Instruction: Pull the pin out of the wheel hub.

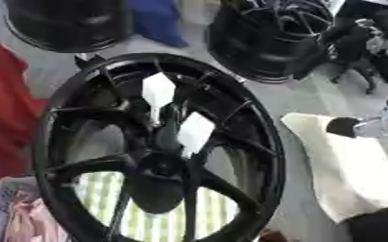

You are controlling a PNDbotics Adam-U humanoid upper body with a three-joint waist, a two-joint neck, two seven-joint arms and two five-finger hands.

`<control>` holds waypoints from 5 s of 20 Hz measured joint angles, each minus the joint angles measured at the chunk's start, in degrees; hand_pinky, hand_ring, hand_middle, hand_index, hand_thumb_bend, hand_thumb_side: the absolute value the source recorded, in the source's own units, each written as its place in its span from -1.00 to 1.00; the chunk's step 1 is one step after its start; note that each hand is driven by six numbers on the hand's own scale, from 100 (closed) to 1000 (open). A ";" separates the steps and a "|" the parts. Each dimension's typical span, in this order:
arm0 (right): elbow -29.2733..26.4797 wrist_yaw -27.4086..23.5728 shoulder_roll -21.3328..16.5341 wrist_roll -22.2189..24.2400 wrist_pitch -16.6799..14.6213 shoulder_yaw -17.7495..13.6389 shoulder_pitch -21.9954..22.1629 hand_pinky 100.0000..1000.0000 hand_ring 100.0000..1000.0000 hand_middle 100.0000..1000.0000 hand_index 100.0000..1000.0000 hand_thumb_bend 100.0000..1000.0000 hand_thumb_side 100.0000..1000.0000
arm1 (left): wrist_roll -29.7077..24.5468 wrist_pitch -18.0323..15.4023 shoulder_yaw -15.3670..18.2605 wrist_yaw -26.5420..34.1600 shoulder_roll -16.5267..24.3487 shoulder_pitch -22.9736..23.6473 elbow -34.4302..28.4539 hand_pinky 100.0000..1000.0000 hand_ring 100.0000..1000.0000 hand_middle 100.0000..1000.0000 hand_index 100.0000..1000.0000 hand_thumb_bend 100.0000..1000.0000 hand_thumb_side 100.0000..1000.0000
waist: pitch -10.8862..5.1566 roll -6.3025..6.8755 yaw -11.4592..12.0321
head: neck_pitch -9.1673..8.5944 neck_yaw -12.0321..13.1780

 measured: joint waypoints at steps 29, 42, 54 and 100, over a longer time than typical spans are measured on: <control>0.00 -3.08 2.13 2.06 0.02 4.26 -6.50 0.70 0.58 0.54 0.62 -0.40 -0.61 | -0.58 0.46 -0.36 0.09 -0.06 -1.28 0.00 0.85 0.18 0.16 0.52 -1.00 0.43 | 1.75 -0.88 3.20 | 0.93 -1.25; 0.00 -1.68 5.11 1.98 0.05 9.67 -9.11 0.65 0.60 0.57 0.64 -0.35 -0.60 | -0.98 0.64 -0.55 0.88 -1.04 -3.25 0.00 0.86 0.17 0.16 0.52 -1.00 0.43 | 1.90 -1.95 6.83 | -0.69 -3.70; 0.00 1.39 7.54 1.94 0.37 13.87 -10.56 0.65 0.60 0.57 0.64 -0.32 -0.74 | -1.20 0.90 -0.57 1.59 -1.83 -3.94 0.00 0.86 0.16 0.16 0.52 -1.00 0.44 | 2.03 -2.23 8.66 | -0.92 -6.76; 0.01 9.06 11.56 -1.13 2.82 18.59 -14.98 0.64 0.59 0.53 0.61 -0.28 -1.00 | -1.75 1.43 -1.02 0.08 -3.55 -4.22 0.00 0.87 0.15 0.15 0.51 -1.00 0.47 | 6.55 -2.49 9.67 | -0.58 -6.87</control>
